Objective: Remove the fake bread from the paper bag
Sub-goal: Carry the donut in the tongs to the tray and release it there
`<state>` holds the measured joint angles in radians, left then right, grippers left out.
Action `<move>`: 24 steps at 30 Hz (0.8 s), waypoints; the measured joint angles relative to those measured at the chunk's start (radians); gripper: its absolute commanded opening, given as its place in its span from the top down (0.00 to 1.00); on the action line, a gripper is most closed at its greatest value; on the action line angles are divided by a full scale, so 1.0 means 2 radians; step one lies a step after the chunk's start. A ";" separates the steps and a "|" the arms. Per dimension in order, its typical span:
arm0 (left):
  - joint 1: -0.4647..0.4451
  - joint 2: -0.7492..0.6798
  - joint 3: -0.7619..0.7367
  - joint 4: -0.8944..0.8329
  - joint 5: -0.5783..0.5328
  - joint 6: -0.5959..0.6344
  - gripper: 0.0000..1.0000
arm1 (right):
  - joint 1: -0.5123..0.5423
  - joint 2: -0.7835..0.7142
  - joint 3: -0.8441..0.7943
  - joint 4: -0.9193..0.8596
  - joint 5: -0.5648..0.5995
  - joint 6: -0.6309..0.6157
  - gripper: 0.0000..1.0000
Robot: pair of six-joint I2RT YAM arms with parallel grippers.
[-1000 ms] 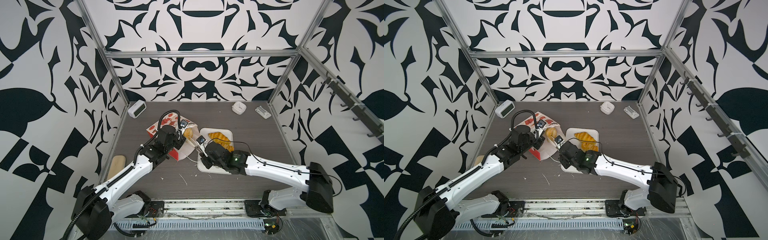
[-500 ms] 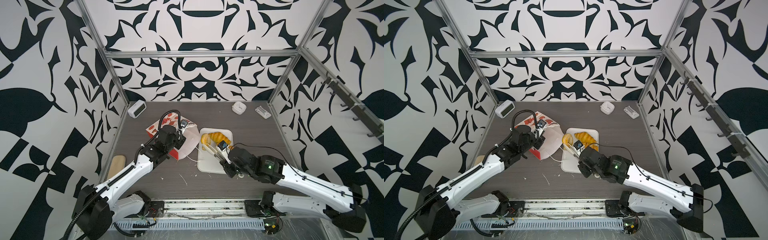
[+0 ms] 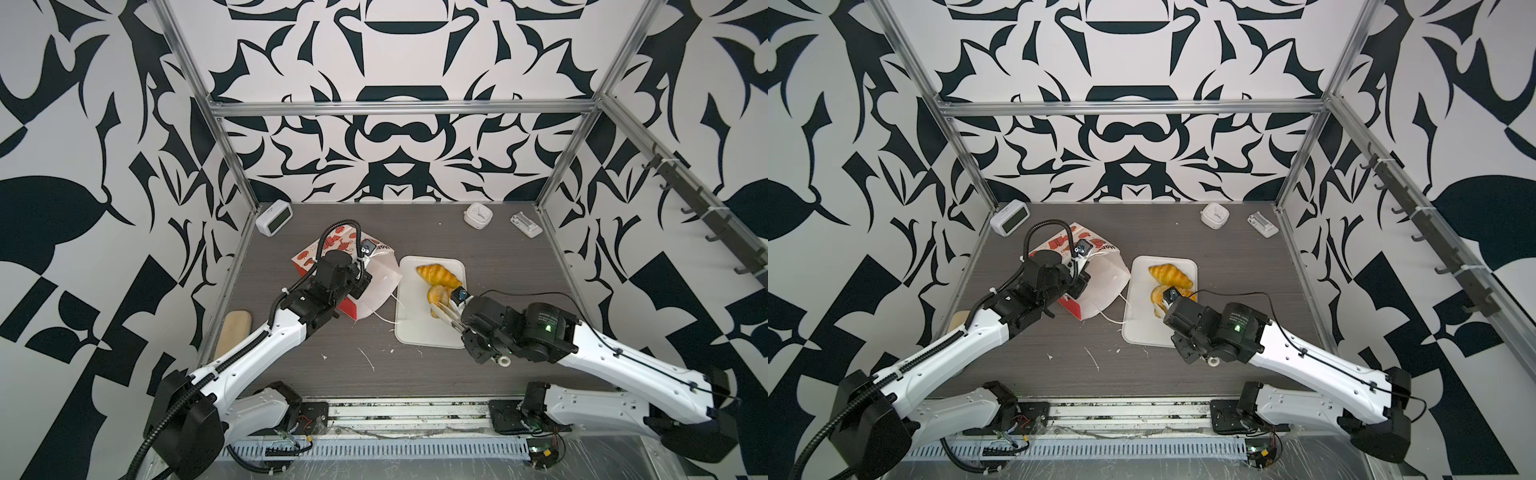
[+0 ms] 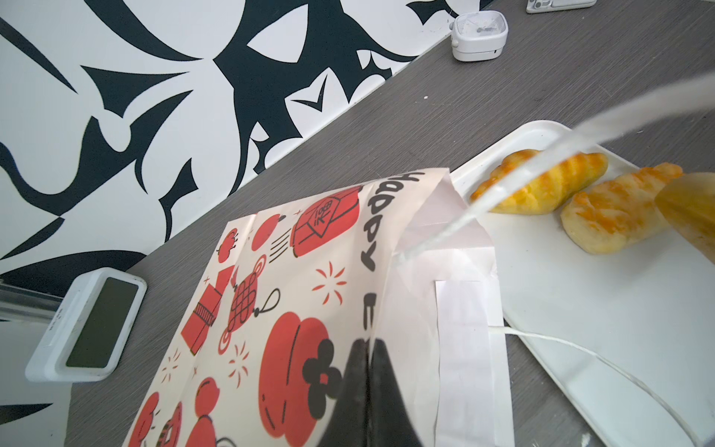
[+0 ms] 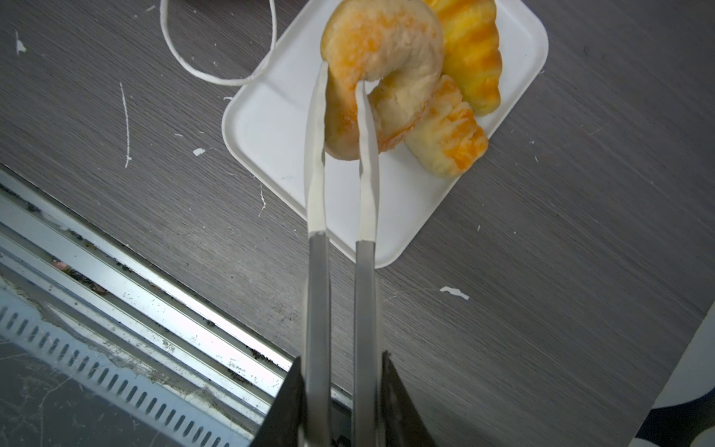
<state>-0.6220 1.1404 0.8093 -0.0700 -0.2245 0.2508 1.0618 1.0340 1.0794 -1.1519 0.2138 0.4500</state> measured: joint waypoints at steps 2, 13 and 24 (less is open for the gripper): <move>0.000 0.000 0.000 0.000 0.000 0.000 0.95 | 0.000 0.007 0.004 -0.014 -0.006 0.010 0.73; 0.000 0.000 0.000 0.000 0.000 0.000 0.95 | 0.000 0.043 0.007 -0.066 -0.046 0.041 0.72; 0.000 -0.003 0.000 -0.001 0.000 0.000 0.95 | 0.000 0.094 -0.004 -0.066 -0.052 0.050 0.57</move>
<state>-0.6216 1.1343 0.8089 -0.0711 -0.2253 0.2508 1.0626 1.2217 1.0714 -1.2846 0.1097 0.5507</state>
